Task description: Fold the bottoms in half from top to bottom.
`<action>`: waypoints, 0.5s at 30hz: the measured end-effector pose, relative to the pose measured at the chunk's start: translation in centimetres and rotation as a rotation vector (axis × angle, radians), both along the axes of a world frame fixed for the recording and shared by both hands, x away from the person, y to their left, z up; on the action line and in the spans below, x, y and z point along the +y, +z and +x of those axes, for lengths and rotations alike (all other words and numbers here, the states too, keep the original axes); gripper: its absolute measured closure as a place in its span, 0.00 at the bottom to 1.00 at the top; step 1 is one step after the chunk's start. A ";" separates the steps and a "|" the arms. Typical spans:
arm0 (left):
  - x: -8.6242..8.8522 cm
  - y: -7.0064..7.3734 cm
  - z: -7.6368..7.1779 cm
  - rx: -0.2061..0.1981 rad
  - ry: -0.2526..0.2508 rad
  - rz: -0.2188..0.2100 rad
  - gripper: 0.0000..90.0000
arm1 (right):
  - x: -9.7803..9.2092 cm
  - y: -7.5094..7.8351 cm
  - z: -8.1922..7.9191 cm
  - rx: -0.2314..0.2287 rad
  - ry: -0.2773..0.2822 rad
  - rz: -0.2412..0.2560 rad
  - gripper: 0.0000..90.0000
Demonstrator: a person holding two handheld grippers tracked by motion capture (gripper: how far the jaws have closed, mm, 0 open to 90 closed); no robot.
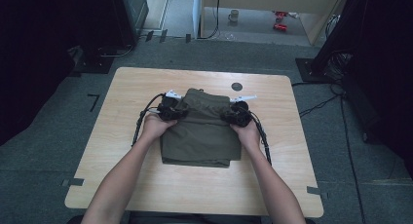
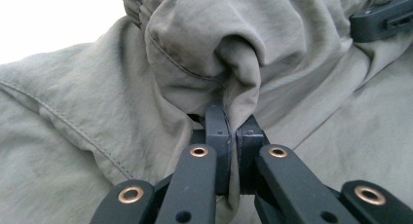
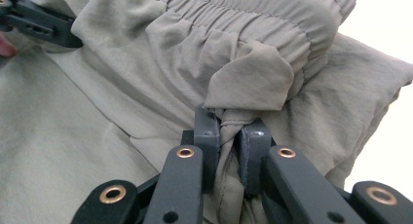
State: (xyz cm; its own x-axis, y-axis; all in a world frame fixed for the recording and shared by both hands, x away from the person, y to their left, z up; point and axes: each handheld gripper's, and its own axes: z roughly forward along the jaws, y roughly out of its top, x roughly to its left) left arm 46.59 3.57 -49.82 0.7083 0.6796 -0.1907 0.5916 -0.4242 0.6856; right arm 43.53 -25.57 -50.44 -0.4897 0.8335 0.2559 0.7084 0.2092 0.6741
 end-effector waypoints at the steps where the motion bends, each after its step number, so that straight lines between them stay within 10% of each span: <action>1: 0.1 0.2 0.0 0.001 0.001 -0.007 0.99 | 0.0 0.1 0.1 -0.004 0.000 0.001 0.92; 15: 2.0 6.0 -5.4 -0.142 -0.037 -0.084 0.99 | 0.4 5.1 -4.2 -0.158 0.069 0.021 0.92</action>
